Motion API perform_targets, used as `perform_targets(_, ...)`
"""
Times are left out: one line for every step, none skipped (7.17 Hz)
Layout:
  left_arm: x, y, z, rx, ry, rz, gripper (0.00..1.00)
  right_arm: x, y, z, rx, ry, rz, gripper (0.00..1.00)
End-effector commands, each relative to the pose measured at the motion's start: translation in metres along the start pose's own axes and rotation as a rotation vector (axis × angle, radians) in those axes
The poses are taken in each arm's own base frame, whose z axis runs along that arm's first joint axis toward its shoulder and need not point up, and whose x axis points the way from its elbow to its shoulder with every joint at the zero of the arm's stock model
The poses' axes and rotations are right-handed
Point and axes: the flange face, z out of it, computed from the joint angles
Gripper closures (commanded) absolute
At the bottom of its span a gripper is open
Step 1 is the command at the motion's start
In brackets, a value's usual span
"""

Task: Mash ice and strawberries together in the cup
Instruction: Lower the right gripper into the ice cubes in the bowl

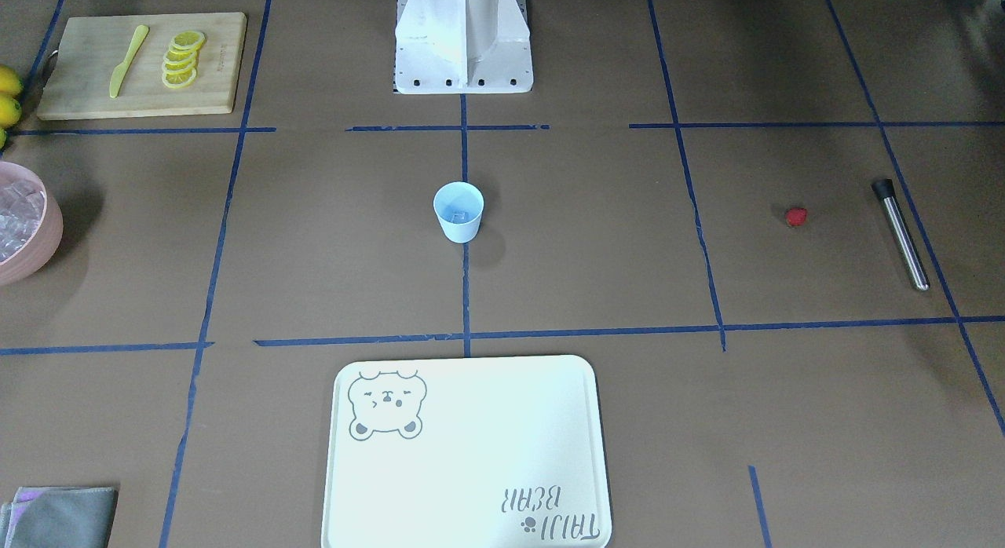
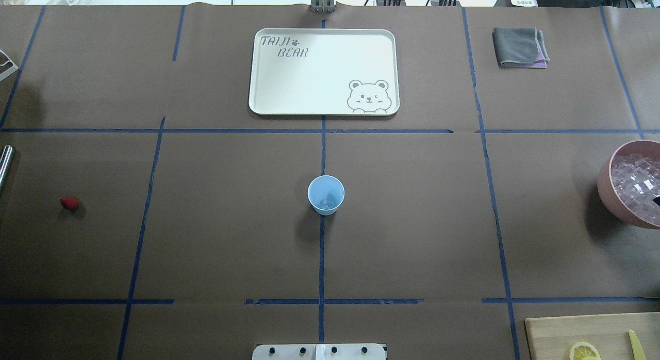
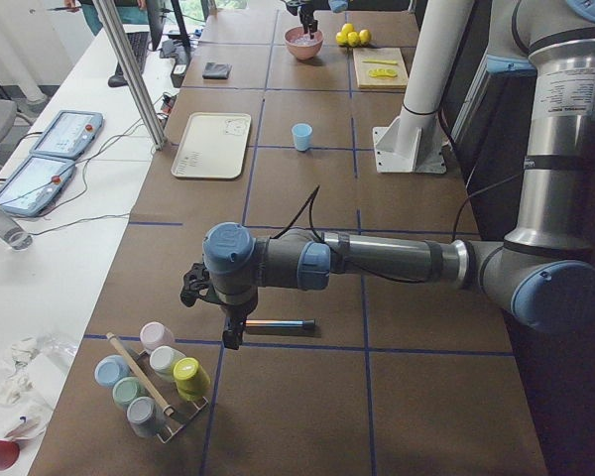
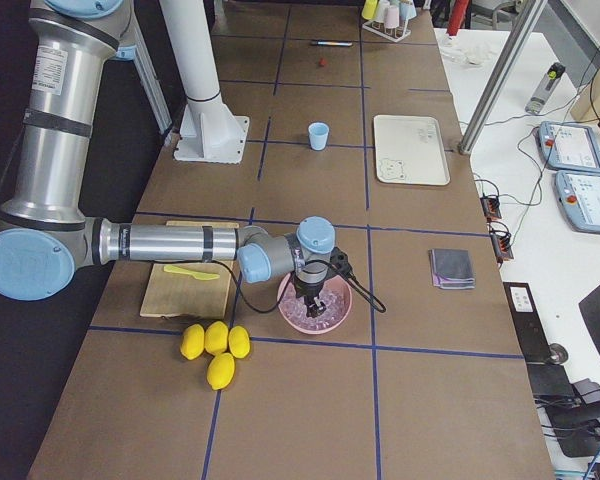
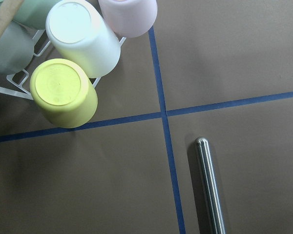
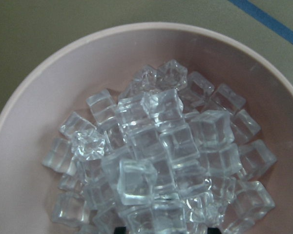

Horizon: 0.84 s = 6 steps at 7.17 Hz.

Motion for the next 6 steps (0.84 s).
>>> perform_targets(0.0005,-0.0002,-0.0005,0.001,0.0,0.001,0.0,0.0008,-0.0006,0.001,-0.001,-0.001,0.001,0.38)
perform_targets(0.0005,-0.0002,-0.0005,0.001,0.0,0.001,0.0,0.0003,-0.0008,0.0009,0.0,-0.005,0.0,0.39)
perform_targets(0.0015,-0.0011,-0.0016,0.003,0.0,0.003,0.0,0.0008,-0.0004,0.0015,-0.001,-0.004,0.003,0.39)
perform_targets(0.0015,-0.0012,-0.0016,0.003,0.0,0.003,0.0,0.0007,-0.0013,0.0011,0.0,-0.004,0.002,0.4)
perform_targets(0.0039,-0.001,-0.005,0.007,-0.001,0.004,0.0,0.0008,-0.0013,0.0011,0.0,-0.002,0.002,0.4)
perform_targets(0.0048,-0.0012,-0.0049,0.006,-0.001,0.004,0.0,0.0008,-0.0013,0.0011,0.0,-0.002,0.002,0.4)
